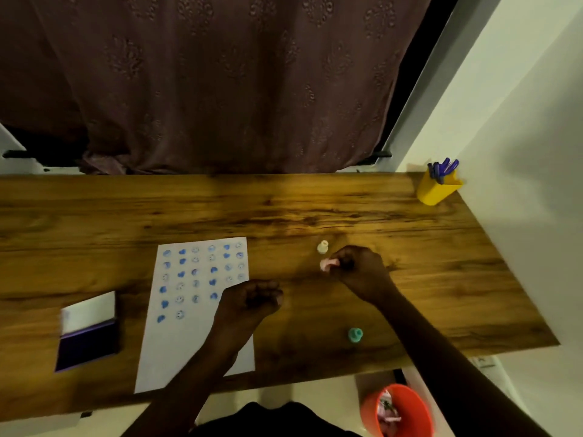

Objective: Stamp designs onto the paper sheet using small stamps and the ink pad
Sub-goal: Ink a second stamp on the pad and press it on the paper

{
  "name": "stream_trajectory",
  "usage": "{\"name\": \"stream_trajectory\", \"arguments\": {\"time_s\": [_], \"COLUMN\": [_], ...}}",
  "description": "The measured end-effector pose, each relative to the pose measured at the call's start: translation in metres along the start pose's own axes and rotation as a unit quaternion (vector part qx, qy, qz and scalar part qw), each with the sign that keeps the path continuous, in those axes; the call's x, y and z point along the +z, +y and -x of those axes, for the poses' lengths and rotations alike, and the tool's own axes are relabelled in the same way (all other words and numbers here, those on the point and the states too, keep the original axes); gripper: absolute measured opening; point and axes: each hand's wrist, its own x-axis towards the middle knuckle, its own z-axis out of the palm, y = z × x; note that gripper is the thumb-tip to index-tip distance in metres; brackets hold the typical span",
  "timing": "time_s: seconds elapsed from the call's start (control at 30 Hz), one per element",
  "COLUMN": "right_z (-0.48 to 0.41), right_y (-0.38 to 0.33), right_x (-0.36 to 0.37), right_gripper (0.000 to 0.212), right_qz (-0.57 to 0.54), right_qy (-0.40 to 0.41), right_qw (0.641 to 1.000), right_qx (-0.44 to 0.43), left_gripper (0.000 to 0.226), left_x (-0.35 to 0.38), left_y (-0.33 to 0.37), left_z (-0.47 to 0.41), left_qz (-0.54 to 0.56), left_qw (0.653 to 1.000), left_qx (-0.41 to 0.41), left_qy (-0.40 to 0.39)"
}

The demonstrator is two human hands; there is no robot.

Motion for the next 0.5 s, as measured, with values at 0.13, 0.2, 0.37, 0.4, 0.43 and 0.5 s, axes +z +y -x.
{"name": "stream_trajectory", "arguments": {"time_s": [0.13, 0.2, 0.37, 0.4, 0.43, 0.5], "right_z": [-0.039, -0.054, -0.074, -0.076, -0.077, -0.079], "right_y": [0.028, 0.035, 0.04, 0.04, 0.041, 0.043], "right_x": [-0.012, -0.013, -0.006, -0.004, -0.002, 0.002], "right_gripper": [0.015, 0.016, 0.022, 0.022, 0.022, 0.021], "right_qz": [0.123, 0.146, 0.157, 0.159, 0.161, 0.165], "right_qy": [0.022, 0.004, -0.021, -0.026, -0.032, -0.04], "right_qw": [0.992, 0.989, 0.987, 0.987, 0.986, 0.985], "right_qx": [0.011, 0.013, -0.001, -0.007, -0.012, -0.016], "left_gripper": [0.027, 0.028, 0.027, 0.026, 0.025, 0.024], "left_x": [0.01, 0.013, 0.017, 0.018, 0.018, 0.019], "left_y": [-0.006, -0.007, -0.011, -0.013, -0.013, -0.015], "left_z": [0.004, 0.006, 0.01, 0.011, 0.012, 0.014], "left_qz": [0.007, 0.019, 0.034, 0.04, 0.046, 0.05], "left_qw": [1.0, 0.999, 0.997, 0.997, 0.996, 0.995], "left_qx": [-0.008, -0.019, -0.038, -0.04, -0.041, -0.042], "left_qy": [0.015, 0.027, 0.054, 0.061, 0.068, 0.077]}}
